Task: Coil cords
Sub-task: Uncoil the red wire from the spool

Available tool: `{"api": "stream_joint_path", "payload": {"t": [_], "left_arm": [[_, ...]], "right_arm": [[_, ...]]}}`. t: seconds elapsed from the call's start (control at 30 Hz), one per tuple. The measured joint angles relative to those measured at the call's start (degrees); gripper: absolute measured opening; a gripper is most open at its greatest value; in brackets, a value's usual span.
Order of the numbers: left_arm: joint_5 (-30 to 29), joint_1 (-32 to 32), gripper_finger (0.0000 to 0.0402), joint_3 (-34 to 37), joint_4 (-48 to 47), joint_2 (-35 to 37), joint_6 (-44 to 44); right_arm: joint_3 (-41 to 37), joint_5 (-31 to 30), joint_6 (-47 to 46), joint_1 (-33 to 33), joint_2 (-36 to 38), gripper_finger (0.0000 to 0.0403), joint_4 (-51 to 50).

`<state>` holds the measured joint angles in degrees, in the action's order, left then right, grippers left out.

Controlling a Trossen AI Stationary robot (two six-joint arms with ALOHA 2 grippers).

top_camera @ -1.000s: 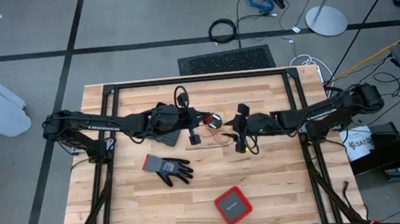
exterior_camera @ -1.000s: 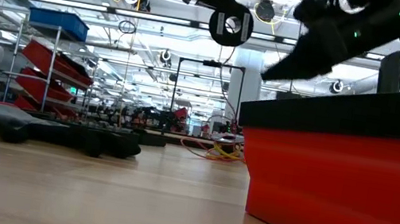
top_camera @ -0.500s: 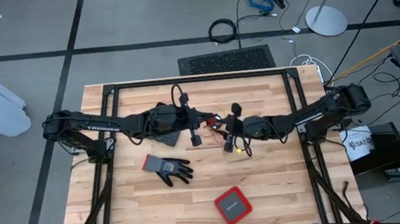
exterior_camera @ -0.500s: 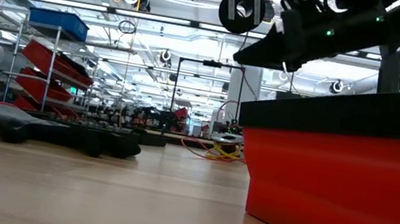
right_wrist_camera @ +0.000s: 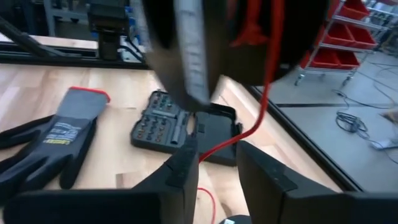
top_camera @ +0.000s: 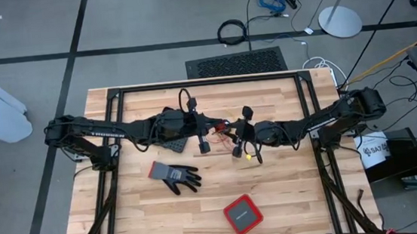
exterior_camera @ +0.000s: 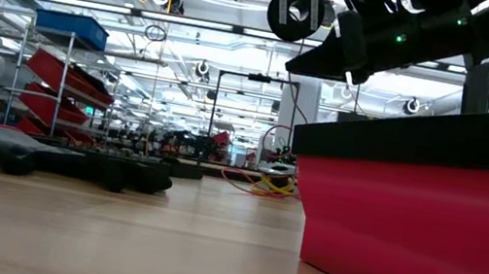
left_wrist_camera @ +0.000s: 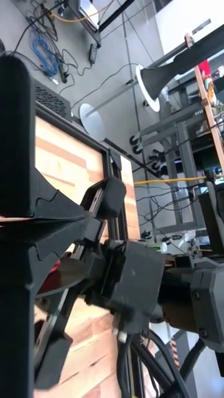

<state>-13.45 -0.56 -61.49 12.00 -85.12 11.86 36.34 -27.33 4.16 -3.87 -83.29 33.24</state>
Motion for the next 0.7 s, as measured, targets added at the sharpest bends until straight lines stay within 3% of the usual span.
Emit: {"api": "stream_joint_path", "payload": {"t": [0.37, 0.57, 0.7], "left_arm": [[-0.10, -0.34, 0.0000, -0.01, -0.43, 0.00, 0.08], [-0.52, -0.34, 0.0000, 0.00, -1.20, 0.00, 0.28], [-5.08, -0.32, 0.0000, -0.01, -3.76, 0.00, 0.84]], "right_arm": [[0.00, -2.56, 1.97, -0.02, 0.02, 0.0009, 1.45], [0.00, -7.33, 2.55, -0.21, 0.02, 0.0001, -0.87], [-0.02, -12.04, 1.46, -0.29, 0.63, 0.0001, -5.66]]}}
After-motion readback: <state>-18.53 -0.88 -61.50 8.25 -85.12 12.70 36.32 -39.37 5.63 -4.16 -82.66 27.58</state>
